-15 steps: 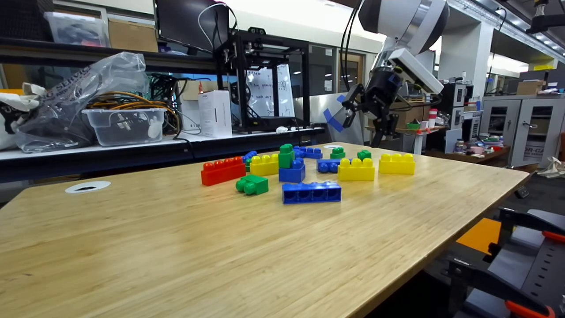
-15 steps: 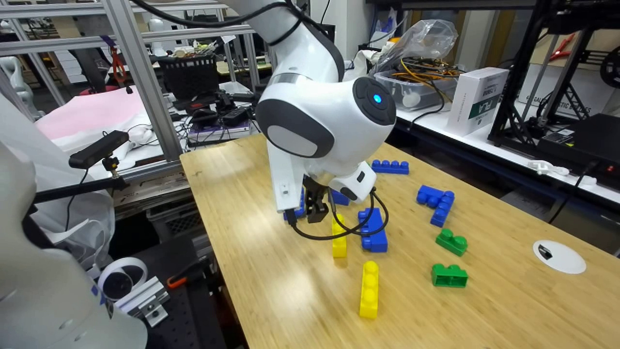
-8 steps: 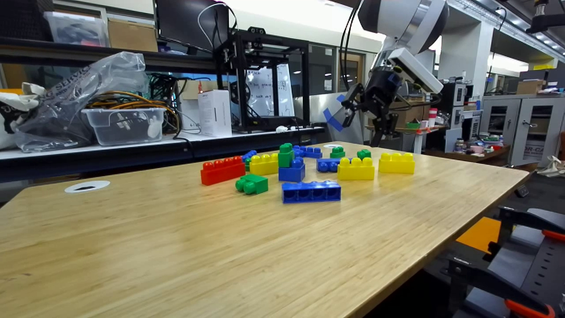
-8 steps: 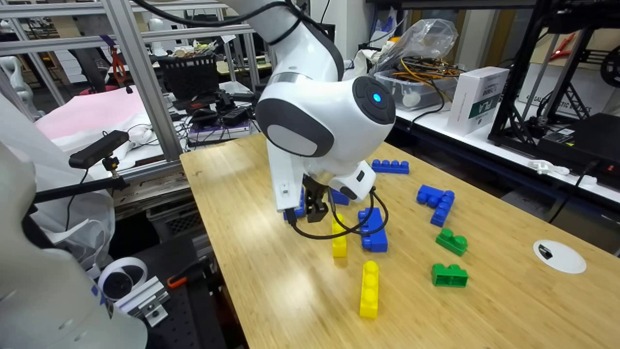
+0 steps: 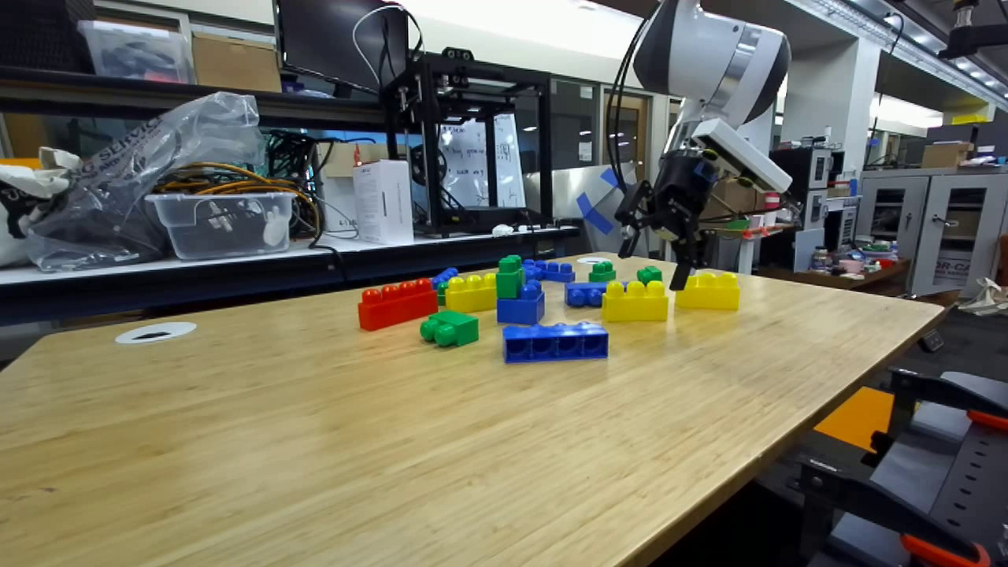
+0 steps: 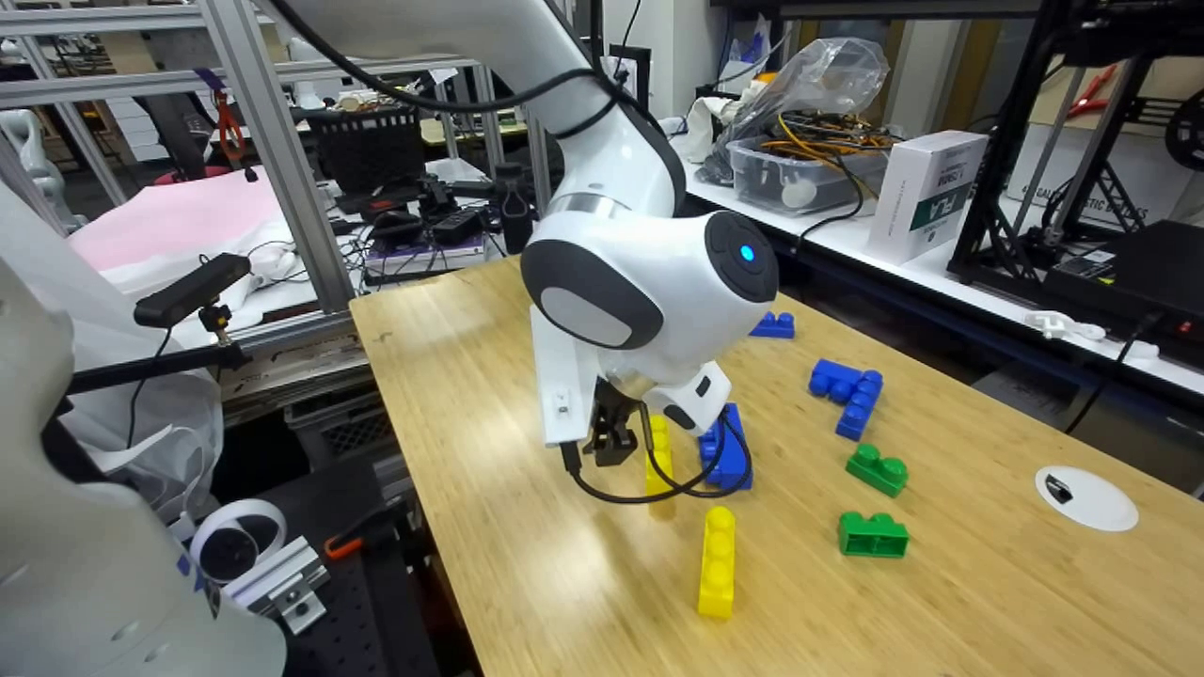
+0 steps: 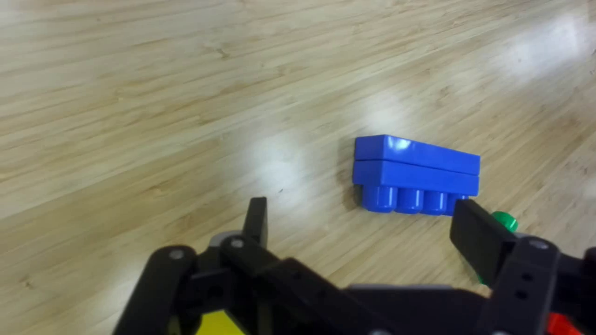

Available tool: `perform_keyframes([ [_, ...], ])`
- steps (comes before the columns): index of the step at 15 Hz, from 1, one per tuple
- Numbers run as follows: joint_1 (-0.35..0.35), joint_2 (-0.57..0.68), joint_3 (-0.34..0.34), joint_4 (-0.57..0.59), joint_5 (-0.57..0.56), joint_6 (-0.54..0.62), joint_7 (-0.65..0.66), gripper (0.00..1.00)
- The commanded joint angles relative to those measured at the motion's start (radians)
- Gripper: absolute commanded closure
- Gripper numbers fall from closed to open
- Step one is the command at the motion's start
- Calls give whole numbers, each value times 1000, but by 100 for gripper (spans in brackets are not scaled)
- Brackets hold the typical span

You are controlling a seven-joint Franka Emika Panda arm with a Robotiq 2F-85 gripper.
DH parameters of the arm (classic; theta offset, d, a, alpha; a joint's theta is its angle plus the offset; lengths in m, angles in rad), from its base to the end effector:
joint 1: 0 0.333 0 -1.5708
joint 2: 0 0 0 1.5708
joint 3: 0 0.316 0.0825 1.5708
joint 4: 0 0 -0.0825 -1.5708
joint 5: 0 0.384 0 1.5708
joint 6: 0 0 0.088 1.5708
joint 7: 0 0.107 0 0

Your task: Remove the blue building block from the center left of the table and put it on the blue and green one

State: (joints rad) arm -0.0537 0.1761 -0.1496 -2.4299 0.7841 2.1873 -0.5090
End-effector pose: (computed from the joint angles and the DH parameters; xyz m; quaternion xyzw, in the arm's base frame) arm 0.4452 -0.0676 0.2137 -0.9401 0.1406 0.0898 0.2972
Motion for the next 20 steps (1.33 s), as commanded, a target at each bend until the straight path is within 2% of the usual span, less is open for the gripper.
perform_keyframes([
  [1,-48,48,38,41,14,-18,-28,0],
  [5,-64,73,62,55,49,-7,-61,0],
  [9,-74,95,81,58,138,-9,-143,0],
  [20,-61,137,104,54,261,-4,-263,0],
])
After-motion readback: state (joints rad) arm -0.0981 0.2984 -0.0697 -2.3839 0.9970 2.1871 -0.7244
